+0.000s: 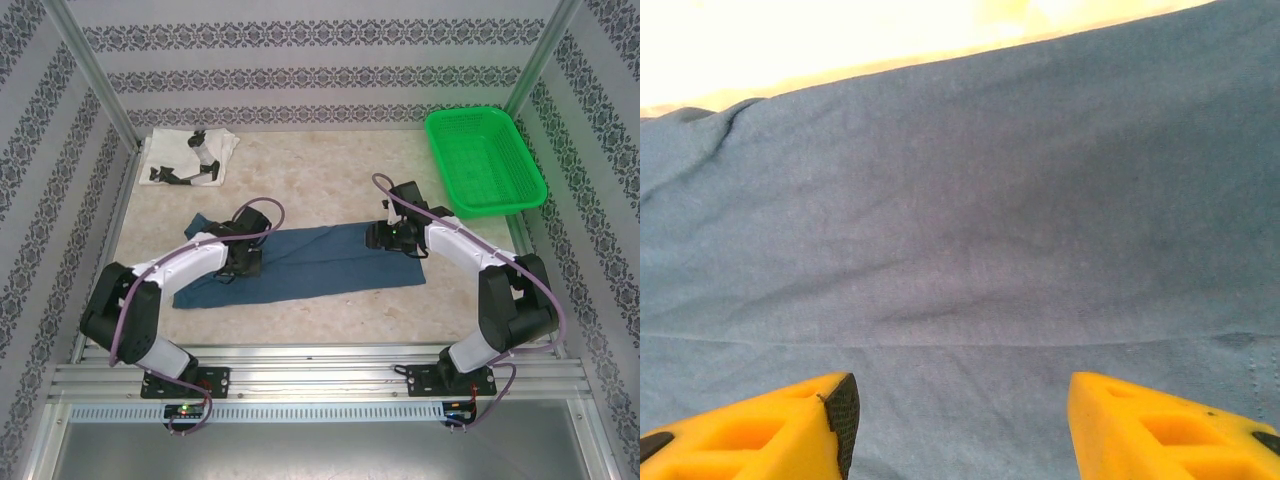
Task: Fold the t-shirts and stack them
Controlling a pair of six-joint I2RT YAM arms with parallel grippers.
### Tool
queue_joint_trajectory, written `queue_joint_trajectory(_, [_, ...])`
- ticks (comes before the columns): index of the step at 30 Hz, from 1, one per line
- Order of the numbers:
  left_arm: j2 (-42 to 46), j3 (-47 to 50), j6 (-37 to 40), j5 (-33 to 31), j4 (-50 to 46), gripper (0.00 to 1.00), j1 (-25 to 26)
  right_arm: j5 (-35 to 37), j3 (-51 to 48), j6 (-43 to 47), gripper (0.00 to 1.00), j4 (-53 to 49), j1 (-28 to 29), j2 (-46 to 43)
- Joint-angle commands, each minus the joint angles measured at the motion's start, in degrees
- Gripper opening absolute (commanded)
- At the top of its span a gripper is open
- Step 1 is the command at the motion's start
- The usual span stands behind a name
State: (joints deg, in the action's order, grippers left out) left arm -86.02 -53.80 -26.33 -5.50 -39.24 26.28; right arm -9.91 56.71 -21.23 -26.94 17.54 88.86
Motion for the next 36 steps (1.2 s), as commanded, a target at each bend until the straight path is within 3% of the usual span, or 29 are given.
queue_joint_trajectory(1, [2.42,0.66,-3.12,5.44,-1.41,0.0,0.93,0.11,-0.89,-0.57,0.58,-0.48,-0.63,-1.57])
queue_joint_trajectory(12, [3.13,7.97,-6.62,10.25,3.13,0.0,1.58,-0.52,-0.88,-0.21,0.58,-0.92,-1.02,-1.23])
queue_joint_trajectory(17, [2.52,8.32,-6.54,12.53,4.82,0.07,2.11,-0.55,-0.76,-0.36,0.58,-0.97,-0.96,-1.4])
queue_joint_trajectory(22, [3.42,8.17,-6.66,14.9,6.28,0.48,2.21,-0.37,-0.44,-0.39,0.58,-1.27,-0.92,-1.23])
queue_joint_trajectory(26, [7.27,5.06,-7.36,9.43,2.07,0.69,1.0,0.43,0.18,-0.33,0.59,-1.75,-1.14,-1.62])
queue_joint_trajectory(30, [11.72,2.11,-8.26,7.73,2.31,0.88,-5.4,0.6,2.07,-0.99,0.6,-2.48,-2.32,-2.56])
queue_joint_trajectory(34, [12.61,2.34,-7.92,4.51,3.65,0.94,-15.84,2.35,6.79,0.41,0.63,-5.47,-2.25,-0.02])
queue_joint_trajectory(36, [12.3,4.41,-8.56,6.59,5.94,0.94,-21.67,4.82,8.51,0.57,0.68,-7.13,-2.45,1.61])
